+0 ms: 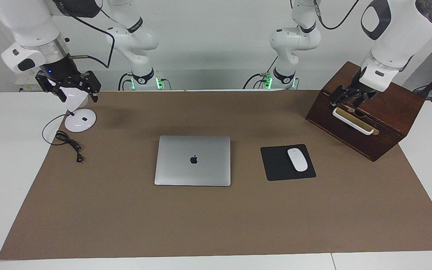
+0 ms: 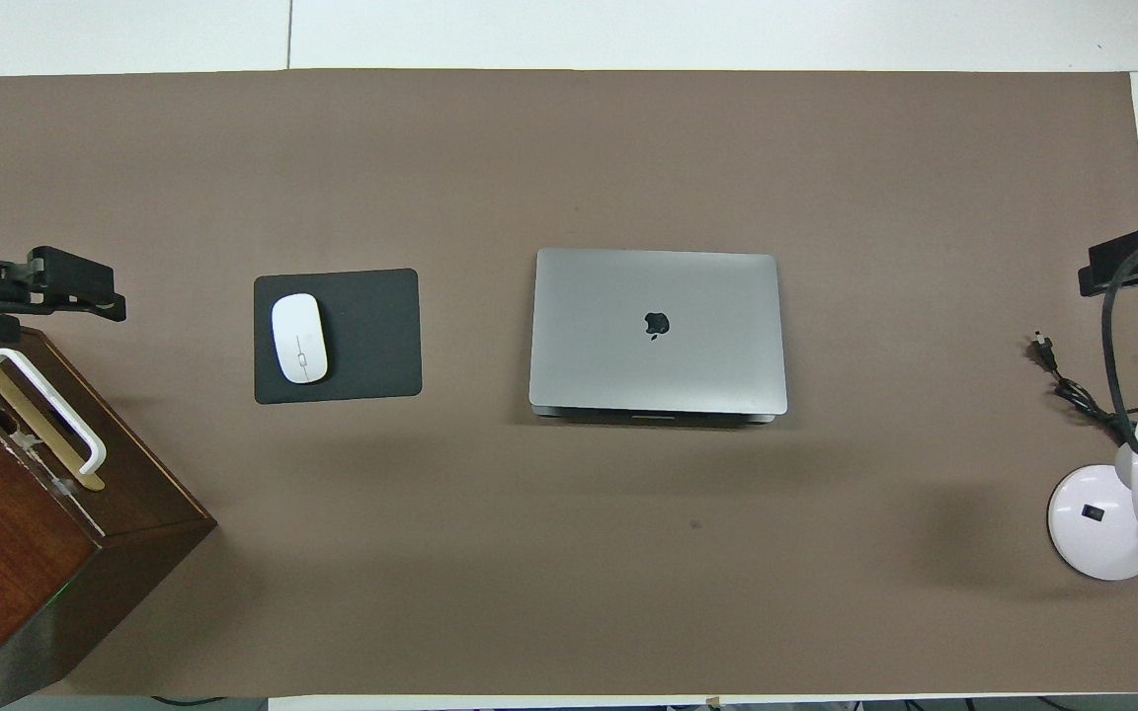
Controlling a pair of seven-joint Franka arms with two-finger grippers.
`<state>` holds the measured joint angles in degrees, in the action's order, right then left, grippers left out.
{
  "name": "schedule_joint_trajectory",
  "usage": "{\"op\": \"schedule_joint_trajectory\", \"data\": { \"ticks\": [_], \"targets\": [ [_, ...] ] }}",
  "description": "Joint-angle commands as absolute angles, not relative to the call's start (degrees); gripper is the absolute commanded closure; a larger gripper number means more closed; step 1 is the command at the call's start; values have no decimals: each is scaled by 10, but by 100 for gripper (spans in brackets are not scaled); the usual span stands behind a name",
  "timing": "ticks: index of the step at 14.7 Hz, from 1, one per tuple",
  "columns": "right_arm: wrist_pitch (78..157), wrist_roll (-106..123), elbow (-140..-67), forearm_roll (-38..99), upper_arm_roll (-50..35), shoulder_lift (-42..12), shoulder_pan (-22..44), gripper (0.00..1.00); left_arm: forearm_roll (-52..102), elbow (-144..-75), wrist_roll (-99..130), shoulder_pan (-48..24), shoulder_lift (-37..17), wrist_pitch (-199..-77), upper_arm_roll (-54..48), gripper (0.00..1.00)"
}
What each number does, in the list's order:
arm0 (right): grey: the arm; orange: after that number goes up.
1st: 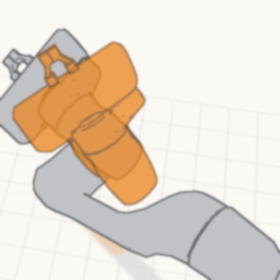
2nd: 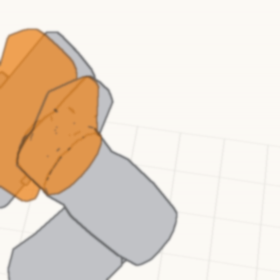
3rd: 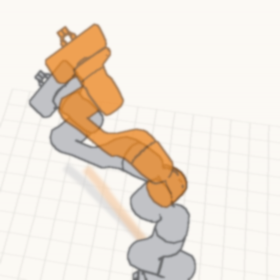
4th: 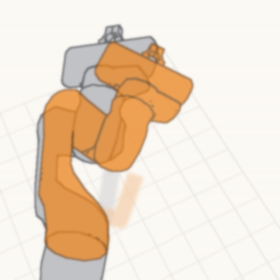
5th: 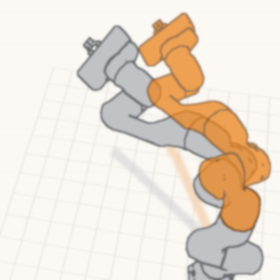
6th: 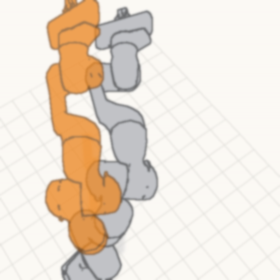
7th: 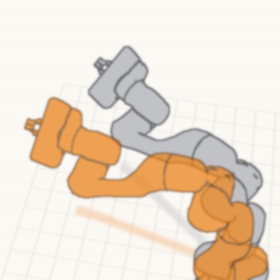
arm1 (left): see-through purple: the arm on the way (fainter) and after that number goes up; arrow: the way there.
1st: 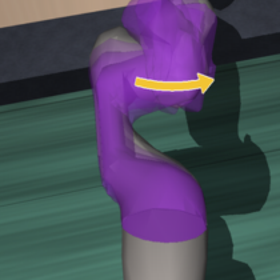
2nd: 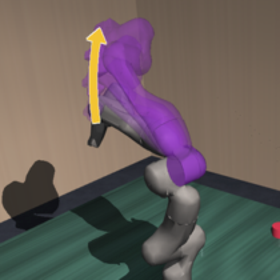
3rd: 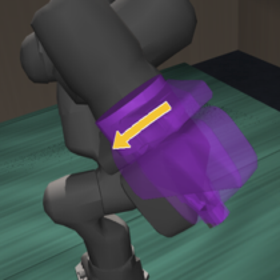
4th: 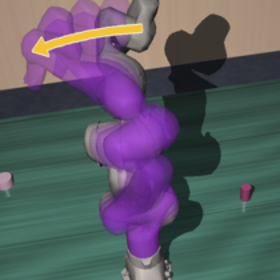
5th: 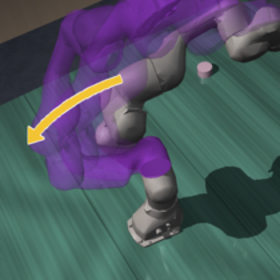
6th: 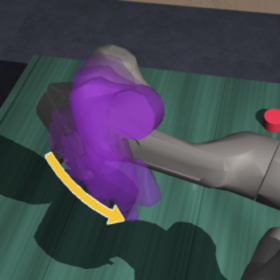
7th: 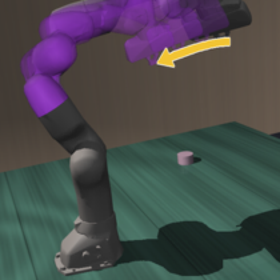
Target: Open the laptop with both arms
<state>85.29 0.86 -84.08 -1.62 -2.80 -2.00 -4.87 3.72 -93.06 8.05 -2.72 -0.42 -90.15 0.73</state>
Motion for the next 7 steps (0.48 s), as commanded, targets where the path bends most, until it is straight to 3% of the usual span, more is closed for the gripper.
{"op": "schedule_joint_trajectory", "data": {
  "ticks": [1,5,6,7],
  "targets": [
    [860,19,-845,-13,-31,-19,-58,0,26,-915,74,-28,-16,-902,11,0],
    [863,20,-838,-12,-19,-21,-59,0,25,-915,91,-27,-13,-900,14,0],
    [864,20,-838,-12,-21,-21,-59,0,26,-914,96,-27,-13,-896,14,5],
    [867,20,-838,-12,-22,-22,-59,0,27,-916,115,-28,-11,-890,11,26]
  ]
}}
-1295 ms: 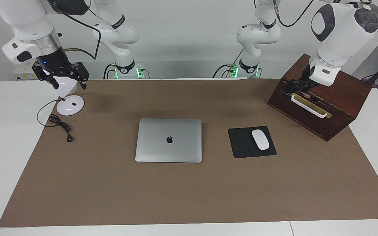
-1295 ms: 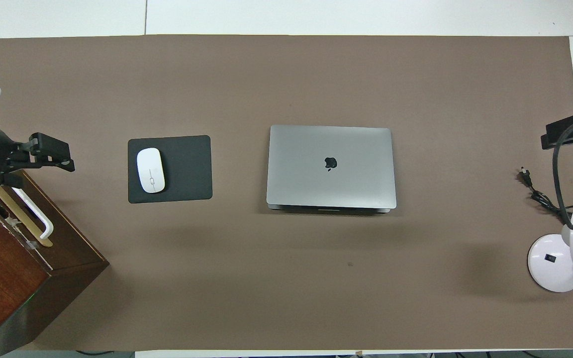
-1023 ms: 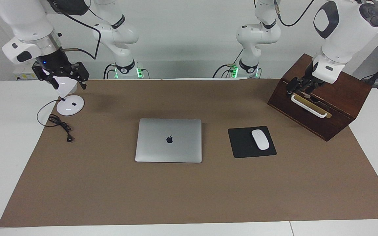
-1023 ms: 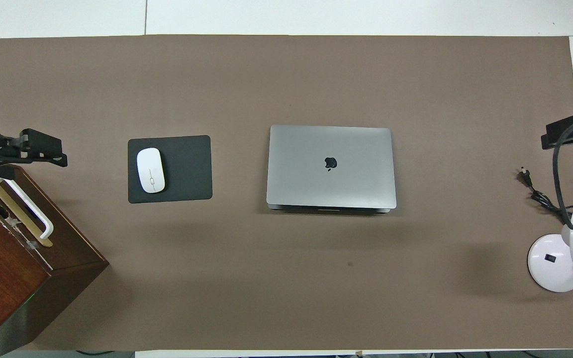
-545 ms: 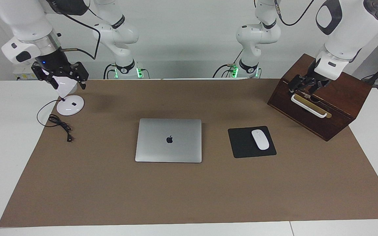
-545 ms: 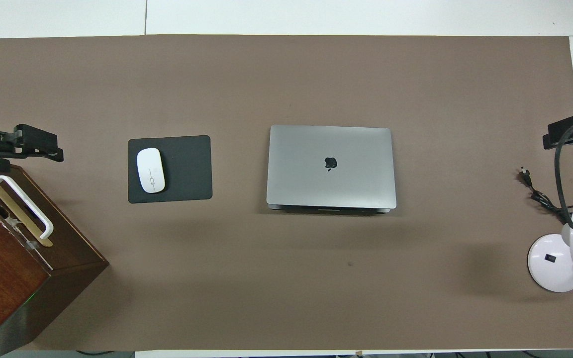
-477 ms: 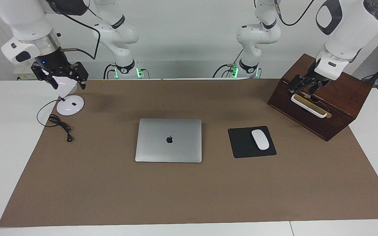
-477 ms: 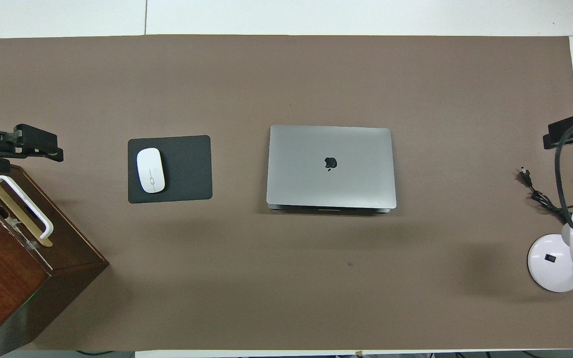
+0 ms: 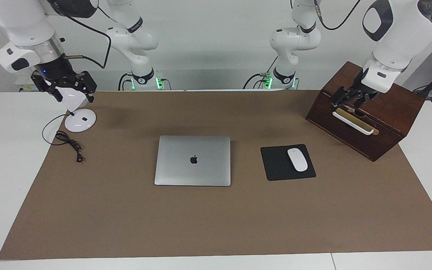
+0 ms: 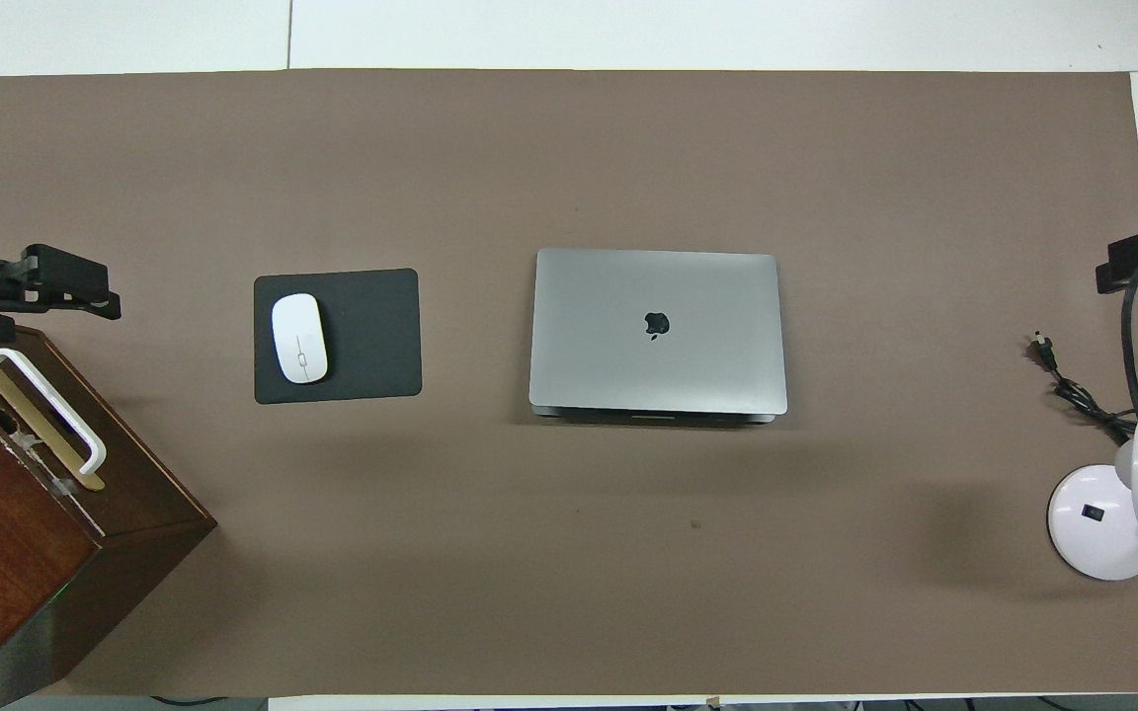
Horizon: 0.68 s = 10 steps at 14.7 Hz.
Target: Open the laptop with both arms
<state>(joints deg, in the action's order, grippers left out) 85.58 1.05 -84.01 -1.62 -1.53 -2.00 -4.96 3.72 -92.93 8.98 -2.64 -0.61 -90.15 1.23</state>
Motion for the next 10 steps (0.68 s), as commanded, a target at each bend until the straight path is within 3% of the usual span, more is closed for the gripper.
{"op": "schedule_joint_trajectory", "data": {
  "ticks": [1,2,3,4,10],
  "targets": [
    [882,20,-838,-11,-22,-26,-57,0,27,-920,152,-29,-5,-885,5,53],
    [905,19,-838,-11,-17,-28,-48,0,28,-926,198,-33,3,-883,-1,75],
    [926,18,-838,-7,-14,-31,-37,0,30,-937,242,-37,16,-883,-5,92],
    [950,15,-839,3,-7,-35,-24,0,32,-950,286,-38,21,-889,-10,100],
    [1107,-105,-871,65,30,-61,79,0,126,-1062,480,-37,75,-938,-15,100]
  ]
}}
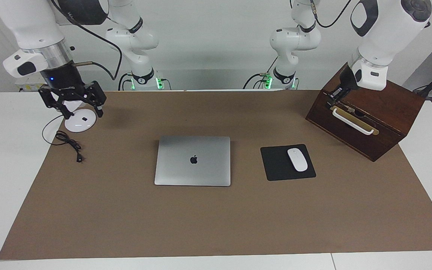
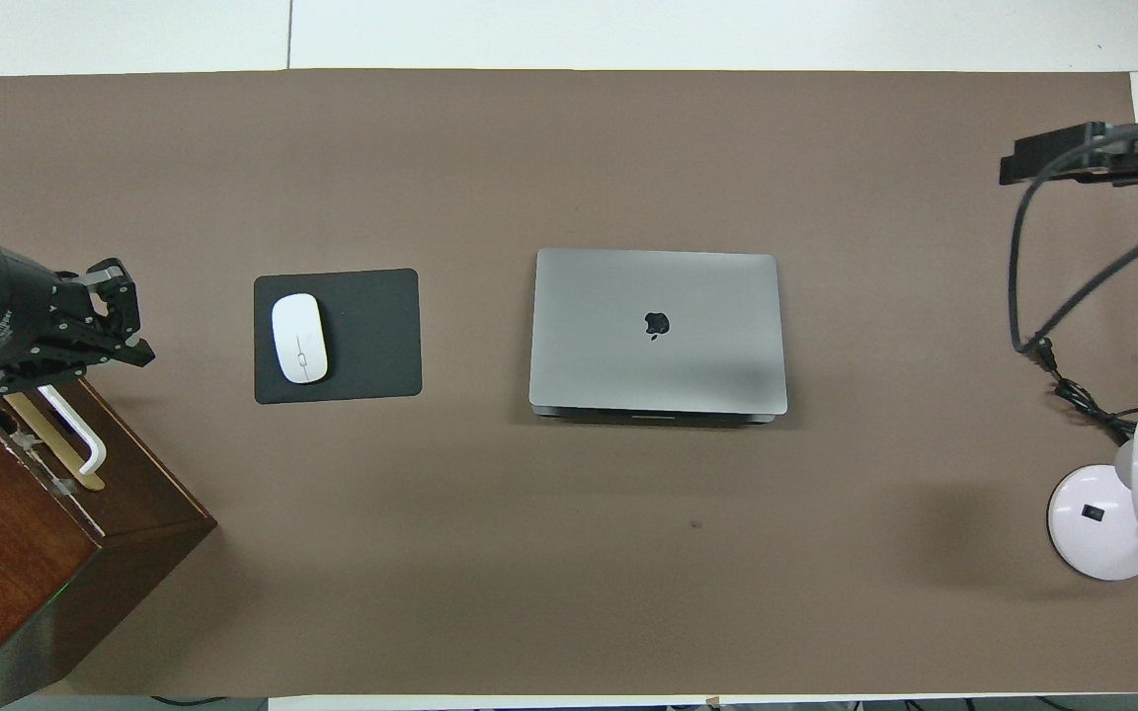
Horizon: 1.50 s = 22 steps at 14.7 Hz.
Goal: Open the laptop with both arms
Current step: 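Move the left gripper and the right gripper toward the laptop's near edge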
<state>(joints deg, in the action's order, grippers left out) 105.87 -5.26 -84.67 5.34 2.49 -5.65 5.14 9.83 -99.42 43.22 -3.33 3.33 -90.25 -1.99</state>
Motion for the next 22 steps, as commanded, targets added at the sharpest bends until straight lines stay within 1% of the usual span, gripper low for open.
{"op": "schedule_joint_trajectory", "data": {
  "ticks": [1,5,7,9,10,12,15,16,17,20,22],
  "targets": [
    [1136,-132,-889,82,29,-62,86,0,155,-1083,513,-37,85,-955,-14,100],
    [1270,-164,-982,162,25,-50,103,0,209,-1179,661,-38,129,-1043,-15,100],
    [1302,-175,-1009,212,25,-44,112,0,237,-1221,707,-41,148,-1083,-15,100],
    [1312,-194,-1034,251,33,-32,135,0,249,-1242,752,-49,156,-1113,-15,100],
    [1339,-211,-1061,266,47,-23,165,0,251,-1258,768,-56,159,-1135,-15,100],
    [1420,-224,-1126,294,100,-5,242,0,277,-1273,792,-54,167,-1156,-15,100],
    [1484,-233,-1195,331,179,26,357,0,308,-1300,795,-52,180,-1163,-15,100],
    [1509,-235,-1220,338,198,36,383,0,320,-1309,795,-49,184,-1166,-14,100],
    [1525,-236,-1238,346,207,45,400,0,343,-1325,797,-47,185,-1175,-14,100],
    [1530,-254,-1271,378,228,61,438,0,419,-1389,858,-41,205,-1210,-14,100],
    [1533,-292,-1302,378,242,74,475,0,460,-1417,875,-48,201,-1246,-15,100]
  ]
}}
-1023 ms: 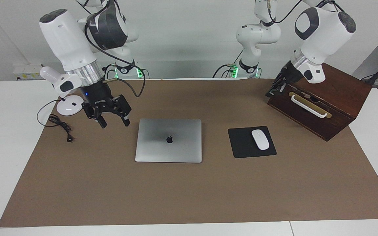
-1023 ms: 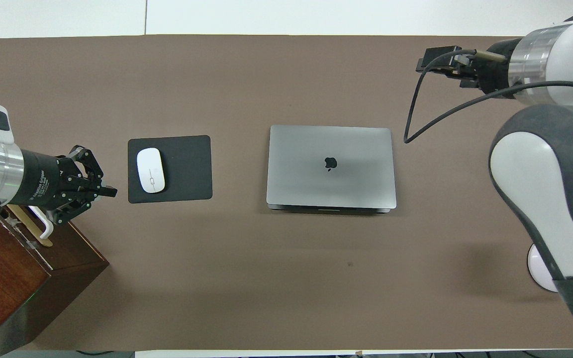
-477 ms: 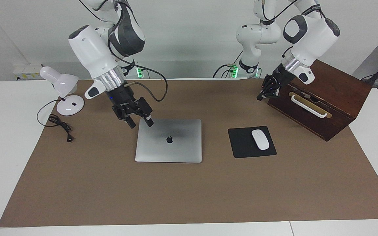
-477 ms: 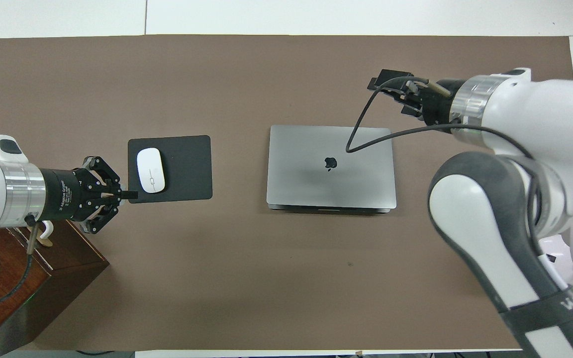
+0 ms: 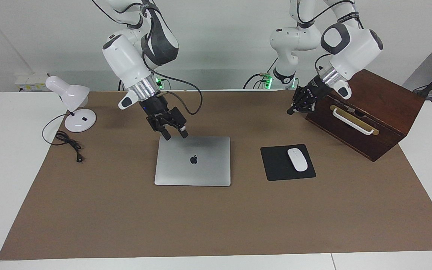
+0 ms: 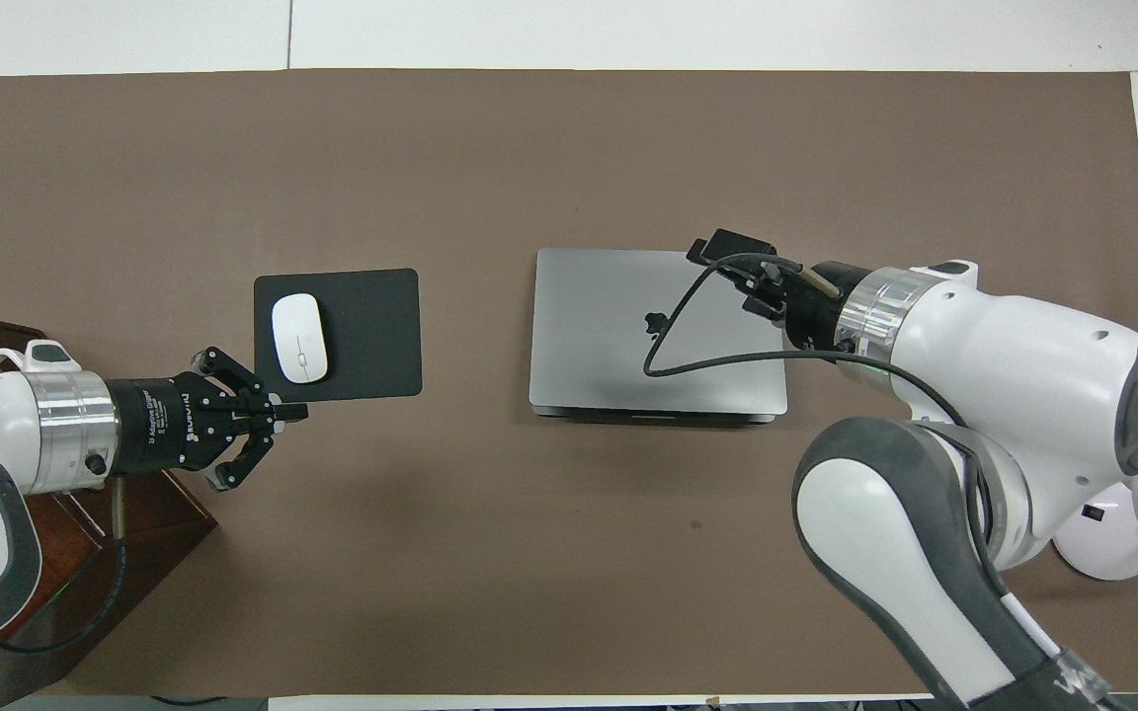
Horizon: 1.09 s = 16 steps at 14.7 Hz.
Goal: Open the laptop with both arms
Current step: 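Move the left gripper and the right gripper toward the laptop's near edge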
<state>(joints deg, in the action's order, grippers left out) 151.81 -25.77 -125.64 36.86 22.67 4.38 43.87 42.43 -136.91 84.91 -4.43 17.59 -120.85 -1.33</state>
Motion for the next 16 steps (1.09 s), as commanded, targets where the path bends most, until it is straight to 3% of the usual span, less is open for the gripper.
{"op": "schedule_joint_trajectory", "data": {
  "ticks": [1,3,5,9,12,16],
  "targets": [
    [1538,-298,-1312,378,246,80,486,0,467,-1429,875,-52,199,-1268,-15,100],
    [1566,-309,-1343,379,249,90,514,0,512,-1456,875,-78,196,-1312,-15,100],
    [1648,-364,-1381,379,246,93,559,0,571,-1473,875,-109,187,-1356,-15,100],
    [1709,-445,-1447,380,222,105,571,0,692,-1482,875,-179,146,-1440,-15,100],
    [1723,-510,-1484,380,214,118,570,0,796,-1482,876,-261,112,-1539,-15,100],
    [1730,-549,-1526,380,214,141,569,0,904,-1474,865,-315,75,-1601,-15,100]
  ]
}}
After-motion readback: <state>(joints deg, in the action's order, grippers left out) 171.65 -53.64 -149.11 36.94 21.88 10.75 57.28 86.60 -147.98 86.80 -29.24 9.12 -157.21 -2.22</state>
